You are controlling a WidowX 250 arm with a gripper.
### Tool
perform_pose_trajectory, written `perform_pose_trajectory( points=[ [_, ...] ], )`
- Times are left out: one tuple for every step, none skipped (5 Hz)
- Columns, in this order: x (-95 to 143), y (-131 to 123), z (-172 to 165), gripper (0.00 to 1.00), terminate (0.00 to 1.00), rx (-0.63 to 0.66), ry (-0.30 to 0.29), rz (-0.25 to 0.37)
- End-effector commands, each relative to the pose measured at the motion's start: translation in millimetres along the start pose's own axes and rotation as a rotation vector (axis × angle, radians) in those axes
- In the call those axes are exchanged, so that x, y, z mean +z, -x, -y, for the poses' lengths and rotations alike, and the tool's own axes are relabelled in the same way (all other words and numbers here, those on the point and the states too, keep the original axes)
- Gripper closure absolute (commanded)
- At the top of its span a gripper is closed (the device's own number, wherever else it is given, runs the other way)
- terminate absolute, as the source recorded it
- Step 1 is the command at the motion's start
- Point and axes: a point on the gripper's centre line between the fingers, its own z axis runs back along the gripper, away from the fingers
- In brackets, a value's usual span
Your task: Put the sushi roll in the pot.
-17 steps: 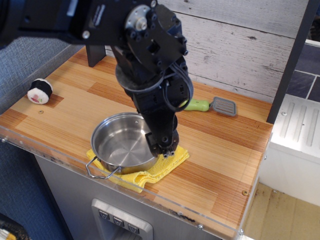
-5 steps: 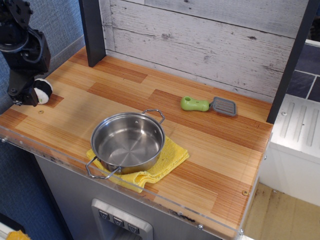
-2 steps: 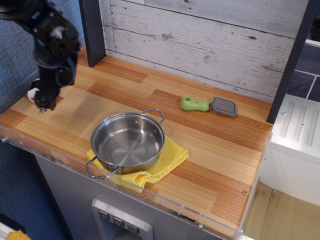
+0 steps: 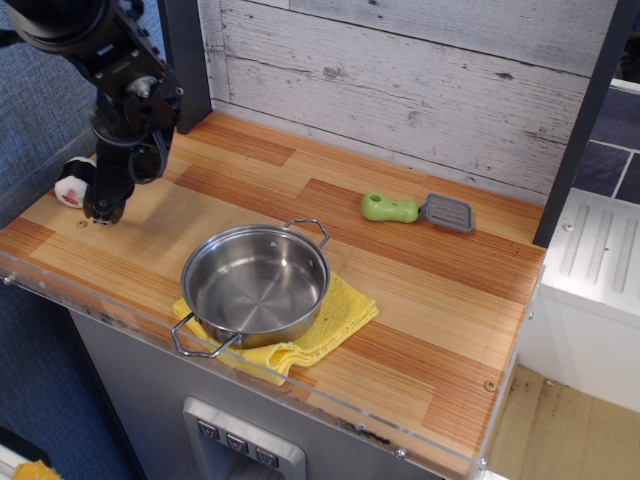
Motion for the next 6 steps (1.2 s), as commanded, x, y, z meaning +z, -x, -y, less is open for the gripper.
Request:
perform_pose_trajectory(
  points=[
    [-7,9,-13,0.0,0.0,0.028,-0.002,-0.045],
    [-13,20,-11,0.0,0.0,0.053,0.026,-0.059],
    [-14,23,-8,1.0,0.0,0.062,0.032,-0.06],
    [-14,18,-7,1.0,0.0,0.059,0.048,-0.034],
    [-8,15,-9,1.0,0.0,0.059,0.038,-0.017],
    [5,7,-15,1.0,0.0,0.067,0.018,0.025]
  ],
)
